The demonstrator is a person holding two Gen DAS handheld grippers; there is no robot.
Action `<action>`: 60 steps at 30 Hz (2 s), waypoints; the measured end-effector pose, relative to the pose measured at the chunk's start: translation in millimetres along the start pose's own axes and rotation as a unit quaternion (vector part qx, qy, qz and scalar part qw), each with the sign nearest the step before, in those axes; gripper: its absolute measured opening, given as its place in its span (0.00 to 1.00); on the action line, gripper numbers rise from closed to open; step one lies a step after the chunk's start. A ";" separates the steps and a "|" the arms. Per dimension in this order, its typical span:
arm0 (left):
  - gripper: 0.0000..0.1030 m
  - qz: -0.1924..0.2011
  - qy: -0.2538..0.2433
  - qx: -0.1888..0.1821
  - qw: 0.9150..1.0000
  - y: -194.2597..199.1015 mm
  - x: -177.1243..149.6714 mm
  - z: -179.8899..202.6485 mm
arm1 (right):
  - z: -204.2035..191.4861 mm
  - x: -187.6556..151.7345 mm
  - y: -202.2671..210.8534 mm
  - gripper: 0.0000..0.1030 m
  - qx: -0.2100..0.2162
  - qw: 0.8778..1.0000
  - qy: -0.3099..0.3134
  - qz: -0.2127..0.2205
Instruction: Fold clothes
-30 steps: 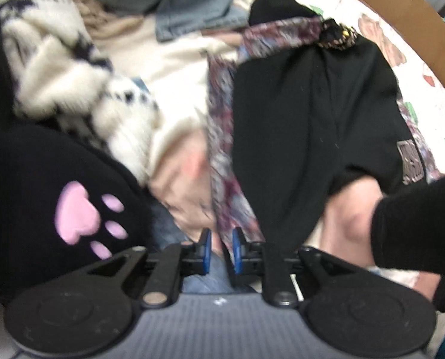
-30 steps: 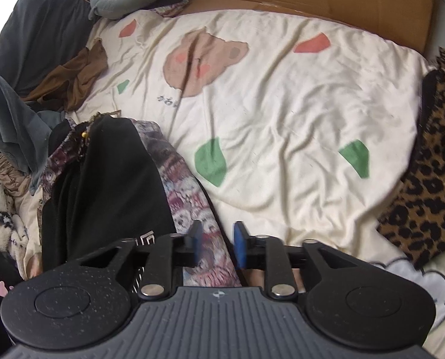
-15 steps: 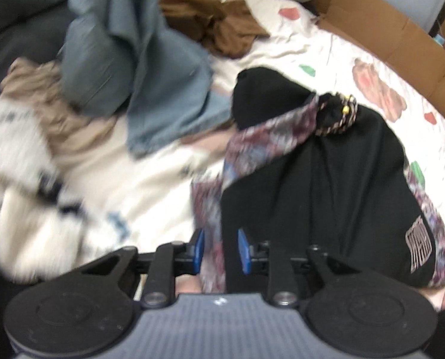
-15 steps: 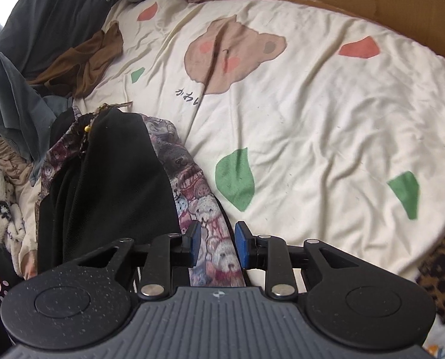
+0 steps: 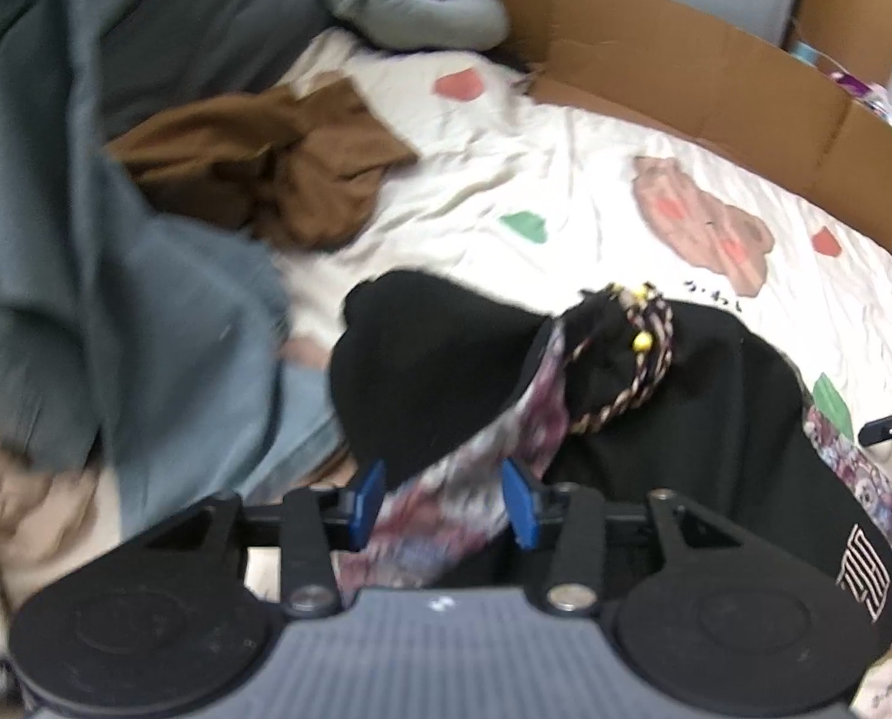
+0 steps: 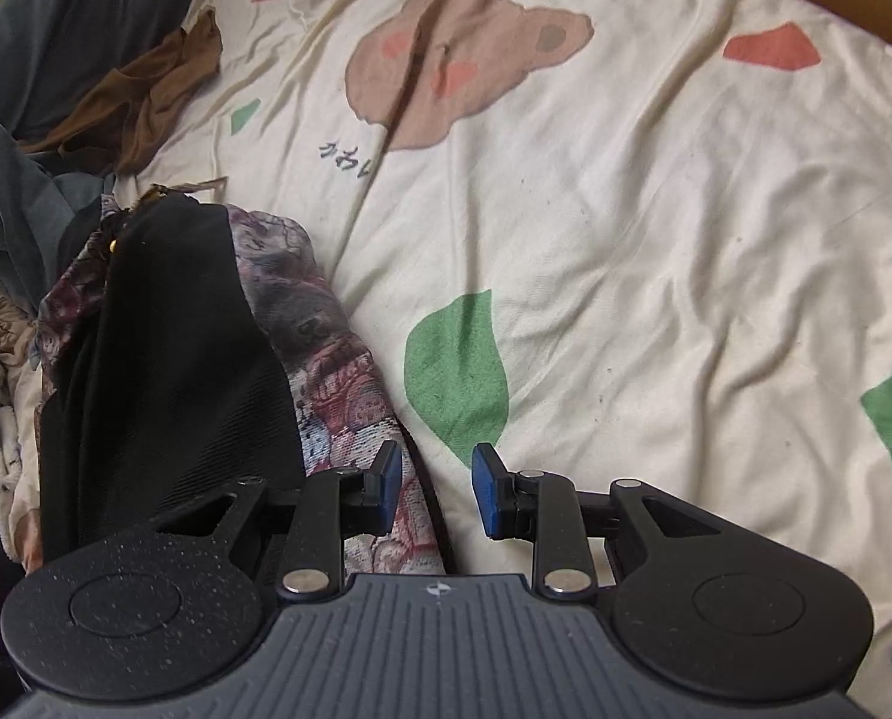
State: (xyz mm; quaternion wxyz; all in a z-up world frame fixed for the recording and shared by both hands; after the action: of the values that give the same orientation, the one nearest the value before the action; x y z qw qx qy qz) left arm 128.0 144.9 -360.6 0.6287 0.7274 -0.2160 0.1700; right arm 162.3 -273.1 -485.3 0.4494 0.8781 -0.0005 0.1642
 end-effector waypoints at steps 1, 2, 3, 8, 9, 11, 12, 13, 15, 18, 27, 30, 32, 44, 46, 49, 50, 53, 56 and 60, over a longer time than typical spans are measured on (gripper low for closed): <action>0.45 0.005 -0.007 -0.005 1.000 -4.8 5.0 5.0 | 0.9 0.4 -2.5 0.27 0.002 1.000 -0.001 -0.002; 0.45 0.008 -0.012 -0.010 1.000 -9.7 9.3 9.8 | 1.8 0.8 -4.9 0.27 0.005 1.000 -0.001 -0.004; 0.45 0.009 -0.018 -0.018 1.000 -14.9 13.0 14.2 | 2.4 1.4 -7.2 0.27 0.006 1.000 -0.003 -0.005; 0.49 -0.002 -0.042 -0.069 0.997 -41.7 20.4 33.7 | 3.1 4.8 -18.7 0.27 0.015 1.000 -0.013 -0.004; 0.48 -0.006 -0.045 -0.070 0.997 -46.9 20.0 34.5 | 2.9 5.2 -20.9 0.27 0.015 1.000 -0.013 -0.004; 0.44 -0.015 -0.046 -0.073 0.996 -55.2 18.9 34.5 | 2.5 6.1 -24.4 0.27 0.017 1.000 -0.015 -0.003; 0.35 -0.022 -0.042 -0.078 0.996 -58.1 17.6 33.3 | 2.3 6.5 -25.4 0.27 0.019 1.000 -0.017 -0.003; 0.28 -0.026 -0.041 -0.079 0.996 -58.6 15.4 31.8 | 1.8 6.9 -26.0 0.27 0.021 1.000 -0.019 -0.002; 0.13 -0.034 -0.039 -0.083 0.995 -59.2 10.7 28.8 | 0.4 6.4 -27.2 0.27 0.025 0.999 -0.021 -0.003; 0.07 -0.044 -0.037 -0.085 0.995 -58.4 3.1 23.0 | -2.4 2.9 -29.0 0.27 0.031 0.999 -0.022 -0.005; 0.04 -0.071 -0.013 -0.058 0.996 -47.8 -16.8 -11.2 | 0.6 -7.5 -28.7 0.27 0.045 0.998 -0.051 -0.014; 0.04 -0.076 -0.006 -0.051 0.996 -44.4 -20.6 -21.4 | 7.3 -9.3 -28.0 0.24 0.054 0.996 -0.073 -0.021; 0.04 -0.080 -0.004 -0.046 0.996 -42.3 -23.2 -27.4 | 10.2 -8.9 -28.6 0.23 0.059 0.994 -0.084 -0.028; 0.04 -0.108 0.015 -0.001 0.994 -29.0 -45.4 -68.4 | 24.4 -1.9 -35.9 0.21 0.089 0.986 -0.131 -0.048; 0.04 -0.108 0.017 0.002 0.994 -26.7 -47.0 -70.3 | 22.3 -1.9 -36.3 0.19 0.084 0.988 -0.119 -0.050; 0.03 -0.110 0.018 0.004 0.994 -25.3 -48.5 -71.1 | 15.6 -2.5 -36.0 0.03 0.065 0.993 -0.083 -0.058; 0.03 -0.111 0.016 0.006 0.994 -24.9 -48.9 -71.5 | 11.5 -1.6 -34.6 0.02 0.057 0.994 -0.065 -0.061; 0.03 -0.112 0.012 0.009 0.994 -24.9 -48.8 -74.7 | 1.7 3.5 -25.6 0.00 0.028 0.997 -0.018 -0.063; 0.03 -0.110 0.021 0.012 0.994 -21.9 -48.1 -81.1 | -0.8 8.1 -8.6 0.00 0.003 0.999 -0.001 -0.054; 0.03 -0.107 0.027 0.010 0.994 -18.8 -45.4 -84.1 | 1.8 5.2 18.7 0.00 -0.014 0.999 0.004 -0.042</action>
State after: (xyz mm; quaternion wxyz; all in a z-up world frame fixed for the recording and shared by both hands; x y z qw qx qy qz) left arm 101.5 234.7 -387.3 0.6418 0.7477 -0.1178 0.1233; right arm 165.0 -285.0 -470.0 0.4681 0.8704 0.0358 0.1482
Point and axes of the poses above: each gripper's, at about its wrist camera, not at the fingertips, and y roughly against the way its jaws point, z to its right, x to its top, the point moved 7 cm from there along -y, roughly the way its jaws point, and after that the axes turned 10 degrees about x, right-handed, at the moved point
